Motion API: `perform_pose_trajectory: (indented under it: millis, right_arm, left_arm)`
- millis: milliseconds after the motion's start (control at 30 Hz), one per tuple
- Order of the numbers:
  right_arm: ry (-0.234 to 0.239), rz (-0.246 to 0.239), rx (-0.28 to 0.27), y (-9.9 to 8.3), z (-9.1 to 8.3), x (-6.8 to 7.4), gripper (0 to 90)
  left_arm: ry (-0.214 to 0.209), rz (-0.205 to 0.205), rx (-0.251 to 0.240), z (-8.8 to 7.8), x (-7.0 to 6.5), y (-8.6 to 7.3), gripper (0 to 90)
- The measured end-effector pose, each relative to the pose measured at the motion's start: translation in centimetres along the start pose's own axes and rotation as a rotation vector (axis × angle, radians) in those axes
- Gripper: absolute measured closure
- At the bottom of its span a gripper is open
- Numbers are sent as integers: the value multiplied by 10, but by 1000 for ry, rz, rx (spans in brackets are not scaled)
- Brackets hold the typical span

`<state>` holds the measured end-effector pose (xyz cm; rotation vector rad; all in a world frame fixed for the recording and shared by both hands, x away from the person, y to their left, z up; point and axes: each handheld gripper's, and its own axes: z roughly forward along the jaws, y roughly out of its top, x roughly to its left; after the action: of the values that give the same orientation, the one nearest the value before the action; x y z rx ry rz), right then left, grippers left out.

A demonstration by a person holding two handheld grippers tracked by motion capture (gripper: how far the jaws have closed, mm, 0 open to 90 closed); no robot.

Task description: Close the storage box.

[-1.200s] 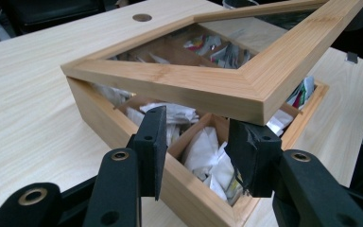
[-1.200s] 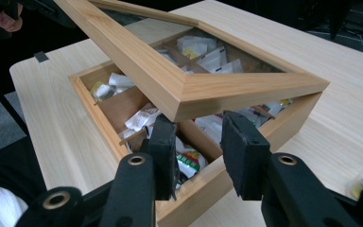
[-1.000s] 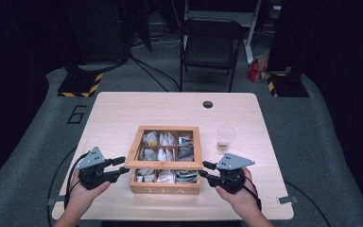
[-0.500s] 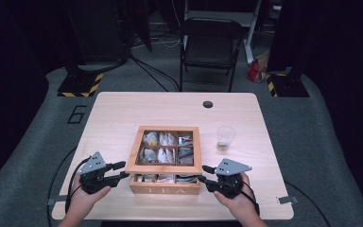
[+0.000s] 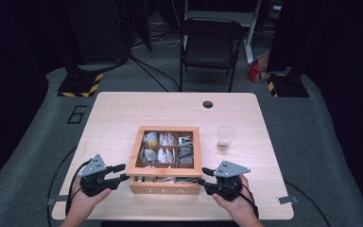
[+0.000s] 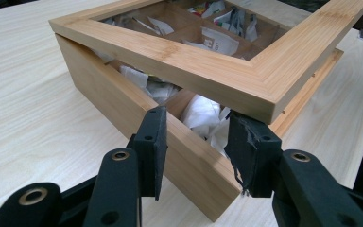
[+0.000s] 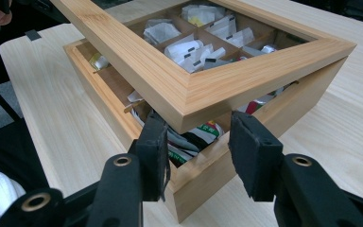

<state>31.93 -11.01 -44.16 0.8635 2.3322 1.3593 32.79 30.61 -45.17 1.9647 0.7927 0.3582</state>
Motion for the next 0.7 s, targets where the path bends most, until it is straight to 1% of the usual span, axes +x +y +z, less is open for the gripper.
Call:
perform_pose_trajectory:
  millis: [67, 100, 167, 233, 267, 333, 367, 433, 467, 500, 567, 600, 633, 667, 700]
  right_arm:
    - [3, 0, 4, -1, 0, 0, 575]
    - [7, 5, 6, -2, 1, 0, 576]
    - [13, 7, 14, -4, 2, 0, 575]
    - [13, 5, 20, -6, 3, 1, 575]
    - [15, 14, 24, -6, 4, 1, 575]
    - [16, 11, 23, -7, 4, 1, 576]
    - [17, 15, 23, -7, 4, 2, 575]
    - [19, 17, 28, -9, 5, 2, 576]
    - [24, 26, 28, -10, 5, 2, 575]
    - [23, 34, 32, -11, 5, 3, 575]
    - [26, 30, 35, -12, 5, 3, 575]
    - [25, 35, 36, -13, 6, 4, 574]
    - [26, 29, 39, -14, 6, 3, 574]
    - [27, 35, 43, -15, 6, 4, 574]
    - [27, 37, 45, -15, 6, 4, 574]
  left_arm:
    - [4, -1, -8, 1, -1, -1, 581]
    - [-10, 5, 8, 0, -3, -3, 581]
    - [-9, 10, 16, 1, -6, -5, 581]
    - [-4, 9, 12, 2, -7, -6, 582]
    - [-13, 17, 24, 2, -7, -7, 582]
    - [-15, 12, 24, 2, -7, -8, 581]
    - [-7, 10, 14, 2, -7, -9, 581]
    - [-24, -1, 19, 2, -9, -10, 579]
    - [-23, 13, 24, 2, -10, -10, 579]
    - [-38, 18, 24, 3, -13, -9, 579]
    - [-36, 26, 21, 5, -16, -9, 579]
    - [-42, 30, 35, 6, -17, -8, 579]
    - [-40, 30, 39, 7, -18, -9, 578]
    - [-41, 31, 41, 7, -17, -9, 578]
    - [-48, 11, 36, 8, -18, -10, 578]
